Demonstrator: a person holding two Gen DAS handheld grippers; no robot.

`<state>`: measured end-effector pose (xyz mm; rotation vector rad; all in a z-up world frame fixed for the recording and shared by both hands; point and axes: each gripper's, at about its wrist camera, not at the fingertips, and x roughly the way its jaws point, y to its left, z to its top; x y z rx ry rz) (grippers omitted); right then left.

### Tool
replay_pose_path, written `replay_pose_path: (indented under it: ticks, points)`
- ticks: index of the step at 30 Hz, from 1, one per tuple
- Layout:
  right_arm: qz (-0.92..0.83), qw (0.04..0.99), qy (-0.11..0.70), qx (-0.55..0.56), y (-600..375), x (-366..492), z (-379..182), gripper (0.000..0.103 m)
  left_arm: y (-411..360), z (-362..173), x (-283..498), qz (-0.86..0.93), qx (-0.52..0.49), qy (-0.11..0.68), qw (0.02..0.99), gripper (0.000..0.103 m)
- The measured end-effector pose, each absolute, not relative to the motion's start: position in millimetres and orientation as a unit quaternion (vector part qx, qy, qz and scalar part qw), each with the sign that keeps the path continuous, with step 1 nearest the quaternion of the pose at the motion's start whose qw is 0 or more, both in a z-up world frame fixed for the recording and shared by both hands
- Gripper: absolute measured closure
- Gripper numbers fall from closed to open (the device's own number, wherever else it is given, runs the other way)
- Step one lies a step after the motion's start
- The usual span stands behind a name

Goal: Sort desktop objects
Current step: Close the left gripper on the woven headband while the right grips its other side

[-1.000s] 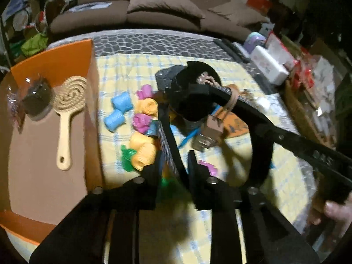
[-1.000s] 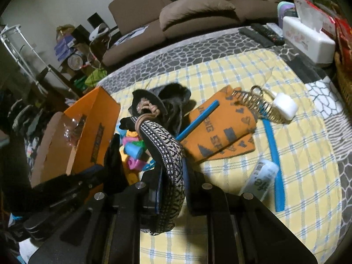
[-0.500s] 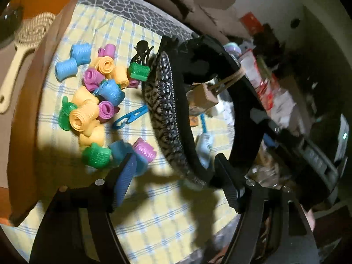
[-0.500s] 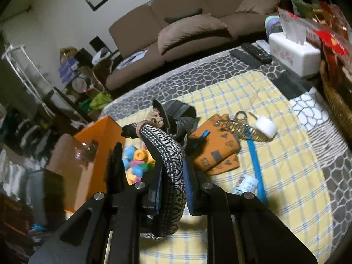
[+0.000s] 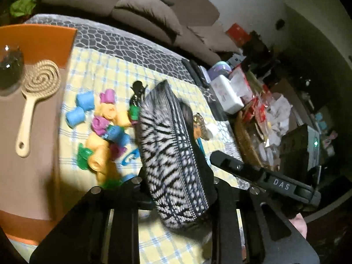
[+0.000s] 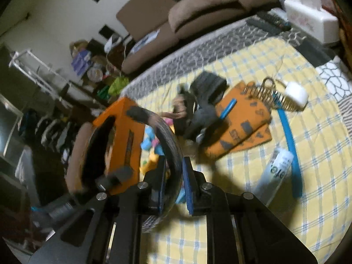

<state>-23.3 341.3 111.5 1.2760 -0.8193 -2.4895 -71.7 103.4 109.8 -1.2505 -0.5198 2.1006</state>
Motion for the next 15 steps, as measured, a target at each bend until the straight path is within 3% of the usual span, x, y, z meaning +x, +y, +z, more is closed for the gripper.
replay_pose_path:
  ticks: [2, 6, 15]
  points:
    - [-0.846, 0.114, -0.272, 0.444, 339, -24, 108, 0.087, 100, 105, -72, 0.795, -0.48, -0.2, 0.313, 0.1]
    - [-0.847, 0.082, -0.269, 0.45, 347, -24, 103, 0.069, 96, 107, -69, 0.795, -0.482, -0.194, 0.313, 0.1]
    - [-0.822, 0.042, -0.306, 0.478, 363, -42, 61, 0.067, 100, 109, -64, 0.79, -0.489, -0.179, 0.322, 0.1]
